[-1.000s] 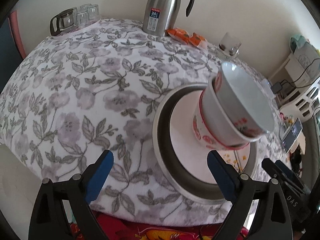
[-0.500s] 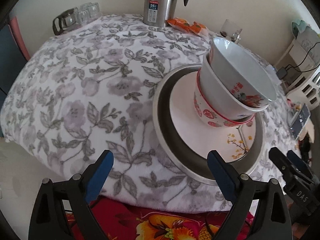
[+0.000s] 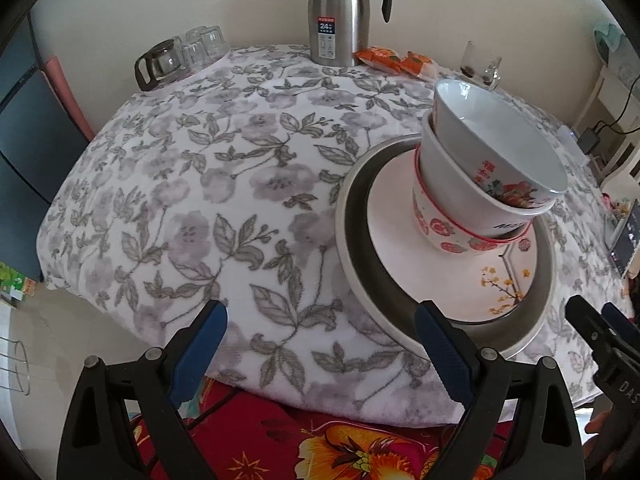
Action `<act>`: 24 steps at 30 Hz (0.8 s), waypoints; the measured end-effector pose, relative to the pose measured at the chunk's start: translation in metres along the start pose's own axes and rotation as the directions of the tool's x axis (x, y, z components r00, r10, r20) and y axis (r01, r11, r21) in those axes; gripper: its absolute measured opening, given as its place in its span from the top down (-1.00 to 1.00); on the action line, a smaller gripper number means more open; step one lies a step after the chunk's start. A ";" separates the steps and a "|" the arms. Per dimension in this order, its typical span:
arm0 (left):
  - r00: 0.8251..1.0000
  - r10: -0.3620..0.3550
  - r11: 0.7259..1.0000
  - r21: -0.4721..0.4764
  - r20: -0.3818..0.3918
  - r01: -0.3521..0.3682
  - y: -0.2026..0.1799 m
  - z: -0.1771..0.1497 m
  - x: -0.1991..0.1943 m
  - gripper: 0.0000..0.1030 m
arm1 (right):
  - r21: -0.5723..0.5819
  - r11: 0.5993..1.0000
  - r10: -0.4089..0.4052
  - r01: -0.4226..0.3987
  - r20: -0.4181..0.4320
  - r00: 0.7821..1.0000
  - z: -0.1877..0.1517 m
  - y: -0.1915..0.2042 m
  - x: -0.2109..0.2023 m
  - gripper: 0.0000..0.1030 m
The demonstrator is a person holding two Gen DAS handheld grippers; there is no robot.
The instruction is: Organize plates and bowls
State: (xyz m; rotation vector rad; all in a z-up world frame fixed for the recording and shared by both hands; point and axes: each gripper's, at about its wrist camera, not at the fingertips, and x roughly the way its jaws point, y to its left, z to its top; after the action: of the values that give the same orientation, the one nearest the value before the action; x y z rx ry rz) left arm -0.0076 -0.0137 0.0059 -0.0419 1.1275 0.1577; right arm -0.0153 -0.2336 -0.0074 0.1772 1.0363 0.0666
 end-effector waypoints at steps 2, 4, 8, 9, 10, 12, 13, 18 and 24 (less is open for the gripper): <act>1.000 0.004 1.000 0.003 0.004 -0.004 0.000 0.000 0.000 -0.84 | 0.002 1.000 0.000 0.000 -0.002 1.000 0.000 0.000 0.000 -1.00; 1.000 0.006 1.000 0.009 0.008 -0.006 -0.001 -0.001 0.000 -0.84 | 0.000 1.000 0.001 -0.001 -0.001 1.000 0.000 0.000 0.000 -1.00; 1.000 0.007 1.000 0.009 0.005 -0.007 -0.002 0.000 0.001 -0.84 | -0.007 1.000 0.005 -0.005 -0.011 1.000 0.000 0.000 0.003 -1.00; 1.000 0.005 1.000 0.003 0.004 -0.005 -0.002 0.000 0.002 -0.84 | -0.008 1.000 0.005 -0.005 -0.014 1.000 0.000 0.000 0.003 -1.00; 1.000 0.002 1.000 -0.004 0.003 -0.002 -0.001 0.000 0.002 -0.84 | -0.008 1.000 0.006 -0.006 -0.018 1.000 0.000 -0.001 0.004 -1.00; 1.000 0.000 1.000 -0.017 0.001 0.000 0.001 0.001 0.003 -0.84 | -0.004 1.000 0.007 -0.007 -0.022 1.000 0.000 -0.001 0.005 -1.00; 1.000 0.002 1.000 -0.017 0.003 -0.002 0.001 0.001 0.004 -0.84 | -0.003 1.000 0.006 -0.006 -0.023 1.000 0.000 -0.002 0.005 -1.00; 1.000 0.010 1.000 0.005 0.012 -0.010 -0.003 0.000 0.004 -0.84 | -0.010 1.000 0.003 -0.003 -0.032 0.999 -0.001 0.000 0.008 -1.00; 1.000 0.013 1.000 0.005 0.005 -0.013 -0.003 0.001 0.006 -0.84 | -0.013 1.000 0.000 -0.001 -0.037 0.999 -0.001 0.000 0.009 -1.00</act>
State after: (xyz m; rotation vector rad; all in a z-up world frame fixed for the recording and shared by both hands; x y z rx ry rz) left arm -0.0037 -0.0157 0.0008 -0.0301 1.1238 0.1663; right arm -0.0112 -0.2323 -0.0155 0.1645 1.0727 0.0776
